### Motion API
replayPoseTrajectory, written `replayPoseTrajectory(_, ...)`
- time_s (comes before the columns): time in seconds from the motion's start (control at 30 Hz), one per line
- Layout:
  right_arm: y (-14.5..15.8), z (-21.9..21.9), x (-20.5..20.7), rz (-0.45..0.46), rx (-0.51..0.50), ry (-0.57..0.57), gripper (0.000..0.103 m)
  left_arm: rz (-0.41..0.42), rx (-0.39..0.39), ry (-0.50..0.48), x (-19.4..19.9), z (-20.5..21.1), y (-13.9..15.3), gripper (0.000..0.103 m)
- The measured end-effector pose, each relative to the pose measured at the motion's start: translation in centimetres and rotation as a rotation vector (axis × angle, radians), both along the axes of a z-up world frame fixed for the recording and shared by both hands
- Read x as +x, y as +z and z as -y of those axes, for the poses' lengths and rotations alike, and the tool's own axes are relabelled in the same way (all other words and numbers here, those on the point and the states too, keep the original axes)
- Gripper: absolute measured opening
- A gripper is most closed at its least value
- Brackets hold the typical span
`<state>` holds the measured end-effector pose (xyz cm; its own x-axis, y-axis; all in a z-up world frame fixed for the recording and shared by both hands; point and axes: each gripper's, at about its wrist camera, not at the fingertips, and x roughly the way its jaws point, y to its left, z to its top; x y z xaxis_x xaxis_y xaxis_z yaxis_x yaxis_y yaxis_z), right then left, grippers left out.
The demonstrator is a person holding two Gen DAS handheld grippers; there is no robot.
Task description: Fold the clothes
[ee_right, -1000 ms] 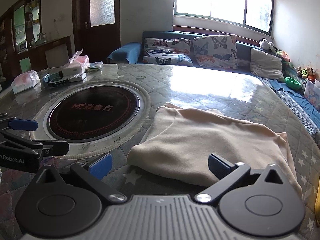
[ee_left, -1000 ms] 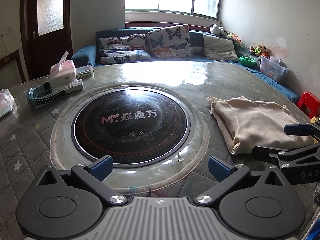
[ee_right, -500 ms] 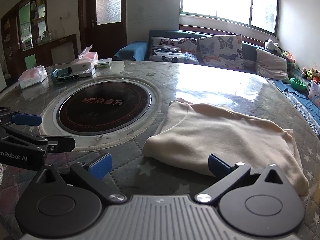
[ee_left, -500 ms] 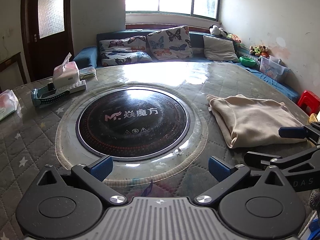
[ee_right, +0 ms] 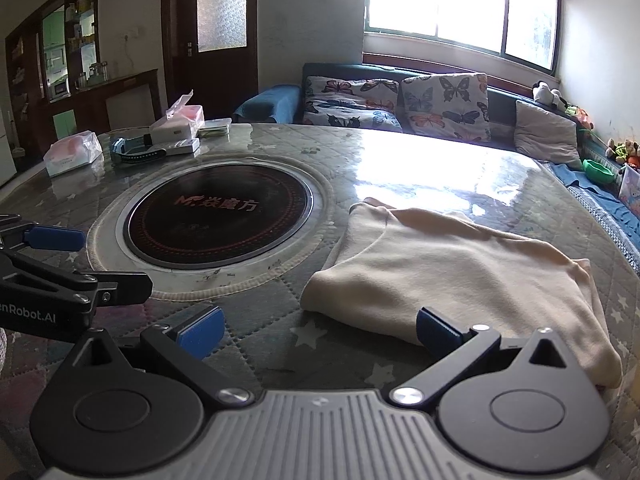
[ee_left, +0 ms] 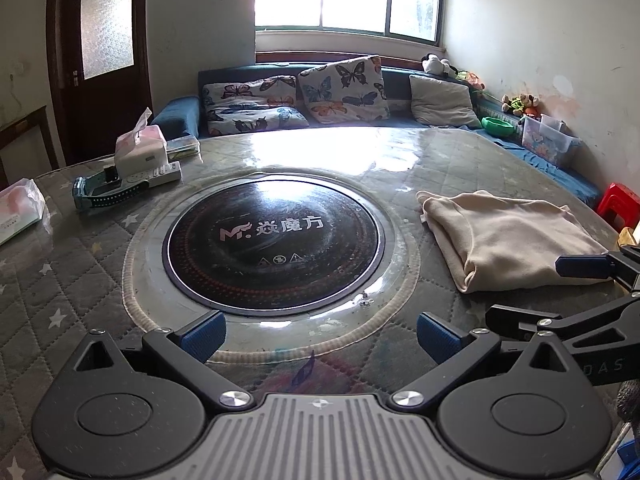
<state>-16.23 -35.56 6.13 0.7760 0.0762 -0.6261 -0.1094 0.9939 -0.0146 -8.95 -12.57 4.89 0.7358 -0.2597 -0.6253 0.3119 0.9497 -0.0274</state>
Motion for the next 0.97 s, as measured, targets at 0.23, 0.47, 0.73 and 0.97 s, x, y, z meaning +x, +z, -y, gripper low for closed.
replayPoseTrajectory(0.23,0.14,-0.32,-0.26,0.006,-0.001,0.005,0.103,0.009,0.002,0.006,-0.38,-0.29,0.14,0.103)
replayPoseTrajectory(0.47,0.17,-0.47,-0.41,0.01,-0.003,0.005,0.103,0.011,0.005,0.009,-0.59,-0.36,0.25,0.103)
replayPoseTrajectory(0.73,0.2,-0.45,-0.51,0.013,0.001,0.003,0.103,0.01,0.005,0.012,-0.62,-0.39,0.28,0.103)
replayPoseTrajectory(0.97,0.19,-0.57,-0.55,0.013,0.0,0.005,0.103,0.014,0.01,0.017,-0.7,-0.43,0.3,0.103)
